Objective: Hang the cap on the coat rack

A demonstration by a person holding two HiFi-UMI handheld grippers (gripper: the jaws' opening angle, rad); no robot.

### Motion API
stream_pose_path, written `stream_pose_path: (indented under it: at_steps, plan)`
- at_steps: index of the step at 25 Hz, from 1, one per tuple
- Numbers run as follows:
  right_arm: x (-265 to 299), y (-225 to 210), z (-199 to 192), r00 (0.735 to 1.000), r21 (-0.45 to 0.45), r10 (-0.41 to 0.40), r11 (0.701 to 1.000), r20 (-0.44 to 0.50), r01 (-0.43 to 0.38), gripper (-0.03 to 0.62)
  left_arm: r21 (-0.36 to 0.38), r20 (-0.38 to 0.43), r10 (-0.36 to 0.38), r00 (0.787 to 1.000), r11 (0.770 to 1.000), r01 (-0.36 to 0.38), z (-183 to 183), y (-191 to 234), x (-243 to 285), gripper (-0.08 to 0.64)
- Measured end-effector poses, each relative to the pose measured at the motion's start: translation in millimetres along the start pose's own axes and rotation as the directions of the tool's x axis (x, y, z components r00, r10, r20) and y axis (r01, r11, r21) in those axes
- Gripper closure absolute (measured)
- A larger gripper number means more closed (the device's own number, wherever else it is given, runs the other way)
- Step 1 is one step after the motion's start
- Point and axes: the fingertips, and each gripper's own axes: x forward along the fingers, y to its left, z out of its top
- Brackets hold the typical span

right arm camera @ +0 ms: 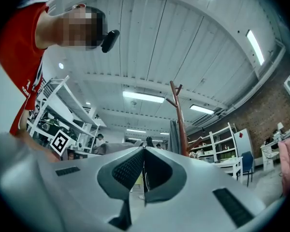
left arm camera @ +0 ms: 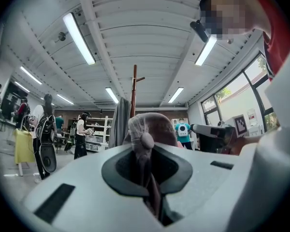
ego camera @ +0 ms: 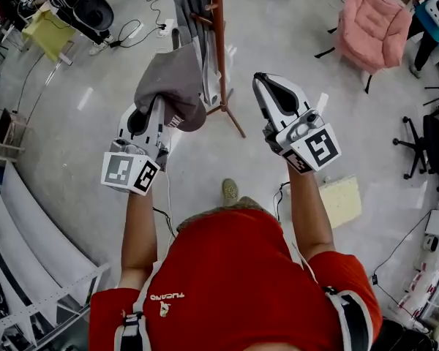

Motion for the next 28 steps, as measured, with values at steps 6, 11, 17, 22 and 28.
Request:
stream_pose_path:
  at_steps: [6,11,17,22,28]
  plan:
    - [21.1,-40.0,-19.1,1.0,-0.003,0.007,1.0,-0.019,-0.007,0.569,0.017,-0.031,0.043,0.999,0.999,-0.042,-24.5,16.7,63.3,0.538]
    - [35.0,-59.9,-29.5,0.999,0.004,-0.005,1.0,-0.053,0.005,0.569,0.036,-0.057,0.074,0.996,0.997,-0.072,-33.3,29.5,109.1,0.538]
    - [36.6,-71.3,-38.4,0.995,-0.008,-0.05,0.999,-0.085,0.049,0.569,0.024,-0.084,0.067,0.994,0.998,-0.065,-56.1,35.9,138.6,0.538]
    - [31.6,-72.5,-48.7,0.989,-0.022,-0.096,0.995,-0.112,0.094,0.569,0.002,-0.106,0.061,0.992,0.998,-0.061,-84.1,39.8,155.1,0.538]
    - [27.9,-76.9,-59.5,0.98,-0.004,-0.141,0.99,-0.144,0.141,0.569,-0.005,-0.135,0.061,0.989,0.998,-0.062,-105.1,46.8,177.4,0.537]
